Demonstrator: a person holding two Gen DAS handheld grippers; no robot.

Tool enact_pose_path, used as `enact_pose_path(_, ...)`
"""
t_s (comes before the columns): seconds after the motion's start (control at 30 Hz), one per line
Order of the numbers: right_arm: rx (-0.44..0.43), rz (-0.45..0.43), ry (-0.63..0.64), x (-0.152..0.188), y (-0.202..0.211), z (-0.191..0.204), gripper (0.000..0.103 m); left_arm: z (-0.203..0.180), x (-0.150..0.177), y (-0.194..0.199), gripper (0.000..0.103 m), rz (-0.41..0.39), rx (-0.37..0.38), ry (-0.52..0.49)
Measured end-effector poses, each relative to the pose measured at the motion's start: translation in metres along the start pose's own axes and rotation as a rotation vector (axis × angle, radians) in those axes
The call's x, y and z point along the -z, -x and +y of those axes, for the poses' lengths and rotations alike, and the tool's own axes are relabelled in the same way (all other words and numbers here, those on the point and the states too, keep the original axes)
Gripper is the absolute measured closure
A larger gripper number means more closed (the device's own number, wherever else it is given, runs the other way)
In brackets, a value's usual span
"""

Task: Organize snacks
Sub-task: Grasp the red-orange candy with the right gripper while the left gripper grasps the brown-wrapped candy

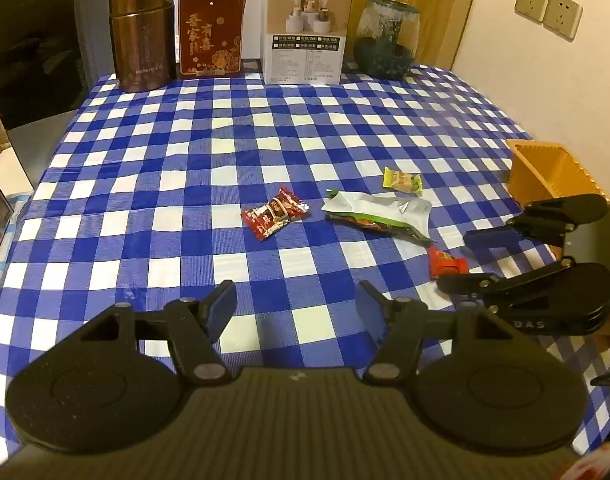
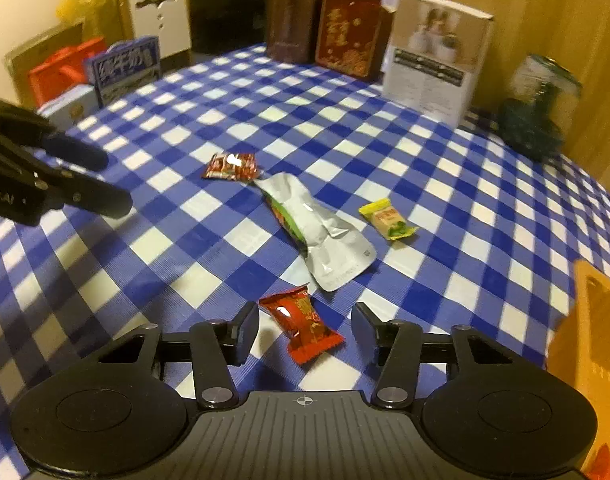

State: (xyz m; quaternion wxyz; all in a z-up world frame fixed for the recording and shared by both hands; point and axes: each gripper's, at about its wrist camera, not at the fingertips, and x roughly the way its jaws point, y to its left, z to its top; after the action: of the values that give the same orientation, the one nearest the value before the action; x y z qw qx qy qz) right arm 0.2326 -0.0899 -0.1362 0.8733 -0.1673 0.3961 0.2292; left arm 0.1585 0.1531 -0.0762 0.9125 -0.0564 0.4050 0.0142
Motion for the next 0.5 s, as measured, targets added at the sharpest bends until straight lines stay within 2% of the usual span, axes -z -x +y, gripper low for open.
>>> enact_pose_path(0.07,-0.002,0.014,0.024,0.000,-0.008,0.001,0.057,0.001,0.000,-0.003,0.041,0.004,0.000,-0.004)
enact_pose_path(0.13,-0.007,0.030,0.031,0.000,-0.014,0.000,0.066,0.003,-0.001,-0.006,0.041,0.004,0.002,-0.008)
enact_pose_path(0.37,-0.018,0.037,0.005,0.000,-0.014,0.000,0.081,0.006,-0.005,-0.017,0.041,0.008,-0.004,-0.040)
enact_pose_path(0.5,-0.019,0.023,-0.082,-0.001,-0.009,-0.004,0.081,0.008,-0.009,-0.027,0.041,0.004,-0.010,-0.084)
